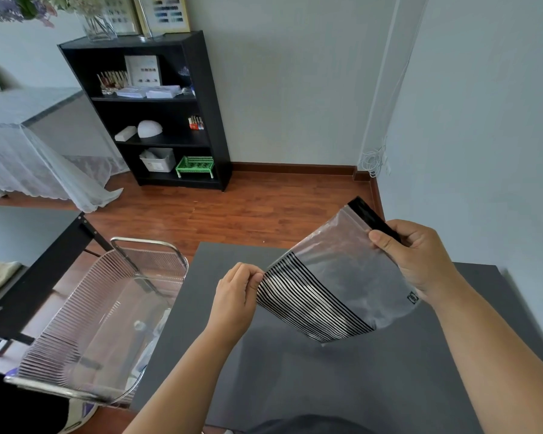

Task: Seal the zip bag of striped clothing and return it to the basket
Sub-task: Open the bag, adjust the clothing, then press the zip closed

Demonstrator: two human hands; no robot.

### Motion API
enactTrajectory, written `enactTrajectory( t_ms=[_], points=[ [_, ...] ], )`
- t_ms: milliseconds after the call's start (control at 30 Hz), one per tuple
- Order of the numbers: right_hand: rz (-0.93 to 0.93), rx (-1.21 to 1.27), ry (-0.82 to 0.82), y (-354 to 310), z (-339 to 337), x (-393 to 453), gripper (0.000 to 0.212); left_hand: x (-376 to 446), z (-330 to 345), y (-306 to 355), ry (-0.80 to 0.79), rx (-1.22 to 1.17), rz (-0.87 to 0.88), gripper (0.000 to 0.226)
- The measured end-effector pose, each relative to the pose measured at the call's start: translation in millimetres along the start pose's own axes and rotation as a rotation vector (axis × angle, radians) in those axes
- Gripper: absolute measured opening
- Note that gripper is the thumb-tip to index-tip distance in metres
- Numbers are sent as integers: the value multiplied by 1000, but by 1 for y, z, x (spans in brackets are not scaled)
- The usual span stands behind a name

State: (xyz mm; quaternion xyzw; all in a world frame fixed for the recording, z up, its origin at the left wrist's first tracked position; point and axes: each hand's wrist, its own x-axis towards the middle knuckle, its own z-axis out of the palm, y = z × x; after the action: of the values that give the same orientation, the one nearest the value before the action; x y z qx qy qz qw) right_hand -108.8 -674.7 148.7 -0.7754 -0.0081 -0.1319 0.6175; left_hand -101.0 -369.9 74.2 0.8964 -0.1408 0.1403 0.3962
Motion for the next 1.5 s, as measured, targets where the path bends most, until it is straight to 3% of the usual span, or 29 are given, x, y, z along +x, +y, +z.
enactTrajectory(
  t_ms=[200, 300, 433, 700, 967, 1367, 1500],
  points=[
    [-6, -37, -42, -4, 7, 1, 19, -2, -1, 6, -82, -105, -58, 3],
    [-1, -150, -140, -10, 18, 3, 8, 6, 0, 30, -140, -191, -4, 13],
    [-26, -230, -274, -20, 36, 2, 7, 26, 2, 64, -89, -324, 22, 13],
    [12, -273, -427, -27, 42, 3, 17, 32, -6, 77, -36, -299, 89, 17],
    [18, -217, -468, -26, 43, 5, 16, 32, -13, 77, -115, -310, 76, 18],
    [67, -186, -473, -33, 39, 2, 13, 33, -17, 76, -39, -312, 71, 12],
    [15, -213, -441, -35, 40, 3, 21, 33, -16, 81, -43, -320, 83, 12]
  ],
)
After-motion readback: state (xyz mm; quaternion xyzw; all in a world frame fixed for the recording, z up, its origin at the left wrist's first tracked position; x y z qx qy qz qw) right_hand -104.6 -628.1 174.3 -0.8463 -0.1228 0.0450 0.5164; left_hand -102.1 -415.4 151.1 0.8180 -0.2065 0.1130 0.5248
